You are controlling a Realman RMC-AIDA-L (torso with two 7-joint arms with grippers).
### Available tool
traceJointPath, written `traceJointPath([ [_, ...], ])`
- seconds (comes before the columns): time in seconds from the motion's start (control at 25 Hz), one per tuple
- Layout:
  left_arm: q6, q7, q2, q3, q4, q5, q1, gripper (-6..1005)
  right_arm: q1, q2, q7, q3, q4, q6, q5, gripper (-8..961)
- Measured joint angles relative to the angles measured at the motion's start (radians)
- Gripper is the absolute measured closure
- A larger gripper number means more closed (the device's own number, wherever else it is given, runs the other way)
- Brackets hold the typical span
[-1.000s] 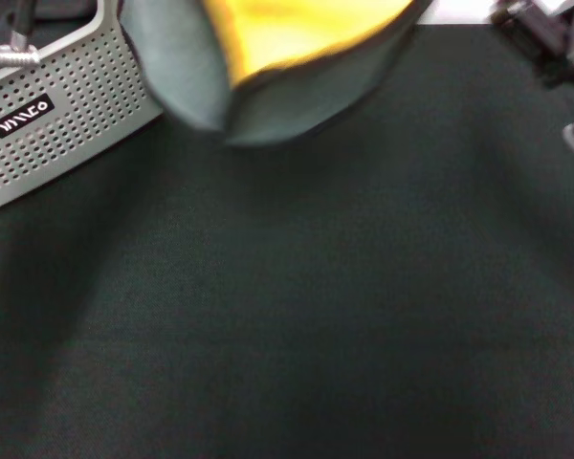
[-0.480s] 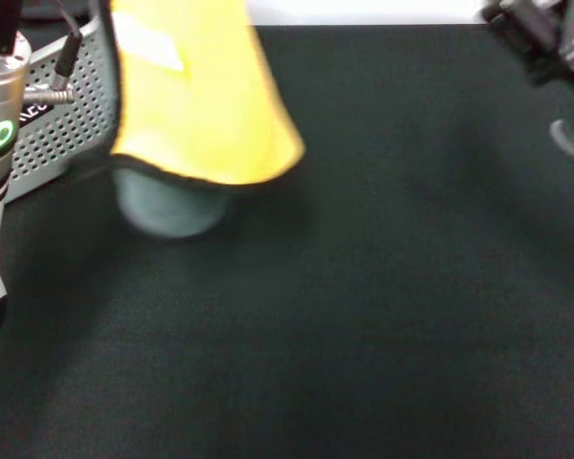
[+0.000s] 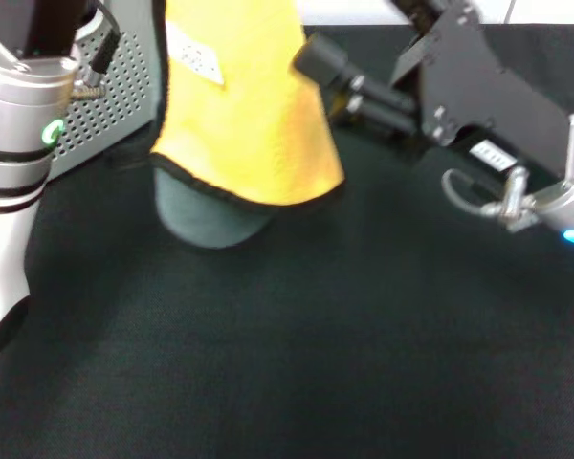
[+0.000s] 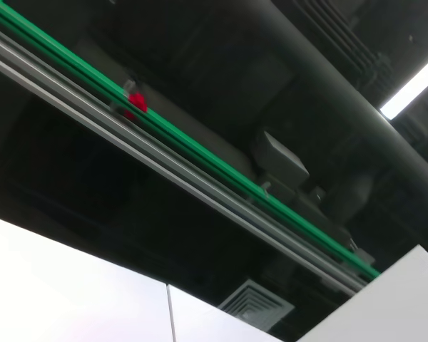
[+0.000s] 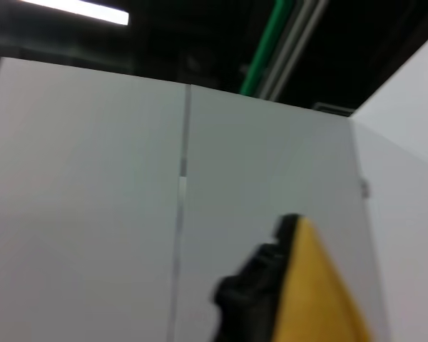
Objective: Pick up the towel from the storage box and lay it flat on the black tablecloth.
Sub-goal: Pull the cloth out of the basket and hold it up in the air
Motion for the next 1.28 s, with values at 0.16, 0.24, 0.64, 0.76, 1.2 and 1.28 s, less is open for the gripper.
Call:
traceJointPath([
  [0.16, -0.003, 0.024, 0.0, 0.009, -0.001, -0.003, -0.001, 994, 0.004, 0.0, -0.002, -0.042, -0.032, 0.001, -0.018, 94],
  [0.24, -0.004, 0.03, 0.0, 0.011, -0.001, -0.003, -0.003, 994, 0.013, 0.0, 0.004, -0.056, -0.037, 0.005, -0.041, 94],
  [0.64, -0.028, 0.046, -0.001, 0.015, -0.002, -0.004, -0.024, 994, 0.04, 0.0, 0.005, -0.109, -0.069, 0.09, -0.051, 93],
  [0.76, -0.028, 0.046, -0.002, 0.024, 0.003, -0.005, -0.026, 994, 0.041, 0.0, 0.006, -0.106, -0.07, 0.136, -0.044, 93],
  [1.2, -0.019, 0.048, -0.002, 0.054, 0.011, -0.009, -0.019, 994, 0.019, 0.0, 0.005, -0.045, -0.049, 0.175, 0.048, 94],
  [1.28, -0.019, 0.048, -0.002, 0.06, 0.011, -0.009, -0.018, 994, 0.01, 0.0, 0.013, -0.02, -0.048, 0.171, 0.048, 94],
])
